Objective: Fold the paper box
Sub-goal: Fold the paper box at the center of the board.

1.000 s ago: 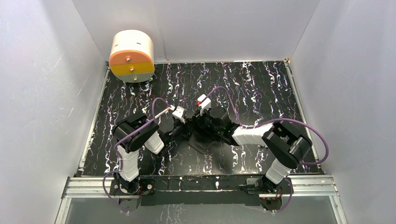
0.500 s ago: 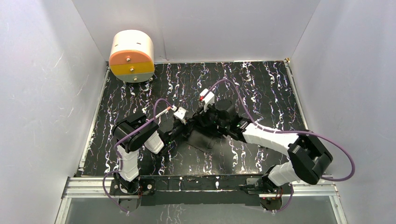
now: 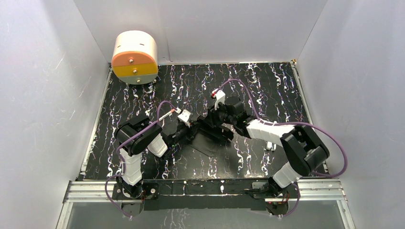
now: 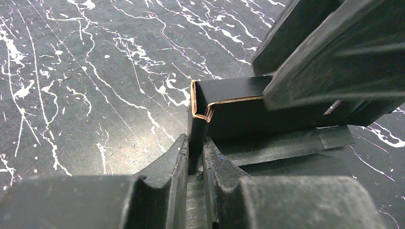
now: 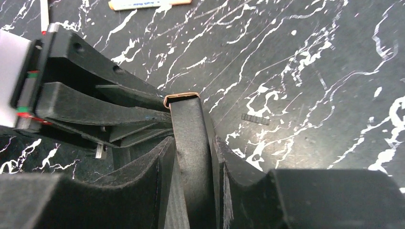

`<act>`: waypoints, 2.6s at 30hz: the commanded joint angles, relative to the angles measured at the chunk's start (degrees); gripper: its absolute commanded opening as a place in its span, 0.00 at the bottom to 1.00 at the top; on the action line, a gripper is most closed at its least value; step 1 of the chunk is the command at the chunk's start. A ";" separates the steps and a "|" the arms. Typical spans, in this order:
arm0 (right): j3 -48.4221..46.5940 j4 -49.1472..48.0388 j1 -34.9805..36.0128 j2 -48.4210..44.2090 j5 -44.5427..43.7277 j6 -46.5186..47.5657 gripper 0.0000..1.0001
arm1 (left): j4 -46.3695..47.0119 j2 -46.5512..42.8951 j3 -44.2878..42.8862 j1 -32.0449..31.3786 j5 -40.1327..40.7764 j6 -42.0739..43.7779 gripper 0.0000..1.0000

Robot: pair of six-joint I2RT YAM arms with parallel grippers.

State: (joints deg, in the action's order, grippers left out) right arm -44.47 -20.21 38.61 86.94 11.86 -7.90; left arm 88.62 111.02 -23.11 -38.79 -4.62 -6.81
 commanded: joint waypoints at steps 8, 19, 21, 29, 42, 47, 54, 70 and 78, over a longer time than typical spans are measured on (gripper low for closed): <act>1.40 -6.85 -0.23 5.91 7.68 -5.70 0.35 | 3.05 -0.60 -1.24 0.20 -0.97 1.16 0.00; 1.91 -5.99 2.04 6.01 7.24 -7.91 0.29 | 3.21 0.58 -5.34 -0.85 5.26 -0.29 0.07; 1.77 -5.77 2.39 5.76 7.21 -7.98 0.29 | 3.30 0.85 -6.04 -1.27 6.66 0.18 0.07; 1.78 -5.20 3.49 5.56 6.77 -9.54 0.28 | 6.91 3.84 -8.62 -3.42 15.59 -0.31 0.04; 2.65 -4.83 4.28 3.74 3.54 -11.23 0.28 | 4.15 5.40 -12.39 -9.49 47.43 1.43 0.00; 2.01 -5.61 4.69 4.40 4.52 -11.60 0.28 | -5.37 2.85 -13.70 -9.51 48.22 -4.66 0.00; 1.85 -5.77 4.65 4.90 3.63 -10.99 0.28 | -10.34 2.29 -14.51 -9.58 47.79 -7.70 0.00; 3.21 -7.55 4.72 3.12 -0.82 -11.50 0.29 | -7.32 -1.75 -9.55 -9.56 38.03 -16.31 0.11; 3.16 -3.81 4.64 0.47 -6.40 -7.99 0.29 | -6.44 -5.81 -4.04 -9.56 34.28 -9.21 0.25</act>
State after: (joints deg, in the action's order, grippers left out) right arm -41.54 -27.99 42.19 89.89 4.67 -16.58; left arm 78.28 110.19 -29.19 -49.25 29.85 -19.49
